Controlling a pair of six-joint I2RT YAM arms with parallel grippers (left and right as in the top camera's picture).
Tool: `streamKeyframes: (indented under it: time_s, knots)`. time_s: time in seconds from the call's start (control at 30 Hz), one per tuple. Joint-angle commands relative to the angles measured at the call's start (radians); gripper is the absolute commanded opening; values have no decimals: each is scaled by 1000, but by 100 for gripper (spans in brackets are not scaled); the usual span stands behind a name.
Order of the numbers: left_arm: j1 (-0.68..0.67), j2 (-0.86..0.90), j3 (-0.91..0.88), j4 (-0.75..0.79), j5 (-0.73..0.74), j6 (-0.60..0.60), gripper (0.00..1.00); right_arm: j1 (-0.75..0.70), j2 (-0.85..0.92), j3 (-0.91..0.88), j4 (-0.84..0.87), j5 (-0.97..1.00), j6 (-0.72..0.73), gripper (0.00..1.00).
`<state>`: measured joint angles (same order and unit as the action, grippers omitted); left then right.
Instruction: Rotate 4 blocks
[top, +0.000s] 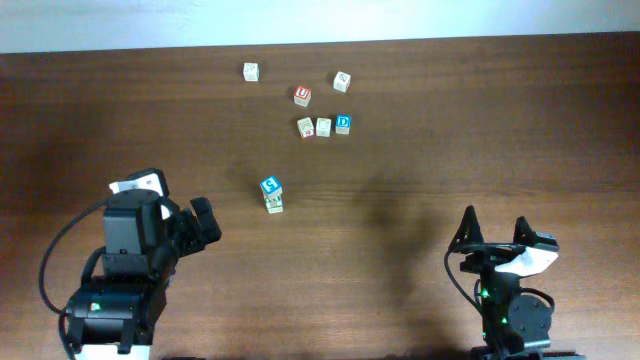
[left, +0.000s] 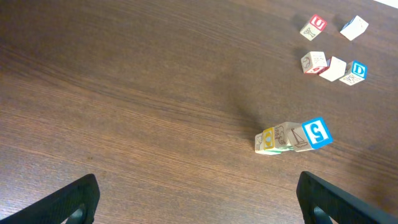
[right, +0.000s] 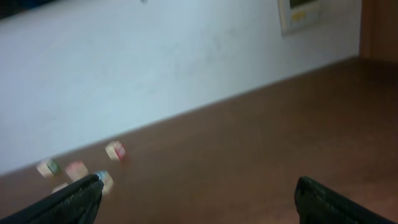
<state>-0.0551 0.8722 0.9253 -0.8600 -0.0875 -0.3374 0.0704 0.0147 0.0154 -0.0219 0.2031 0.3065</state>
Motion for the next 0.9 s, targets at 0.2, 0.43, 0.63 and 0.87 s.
streamKeyframes:
  time_s: [0.2,0.43,0.63,0.87]
  knots:
    - [-3,-3,-4,2,-14,-6,99,-2,-10,-10,-49,-91,-34,98]
    - [-3,-3,-4,2,-14,-6,99,-2,-10,-10,-49,-91,-34,98]
    - [-3,-10,-4,-9,-28,-6,100,-2,-10,-10,-49,-91,-34,98]
    - [56,-374,-330,432,136,448,99,-2,-10,-10,-49,-91,-34,98]
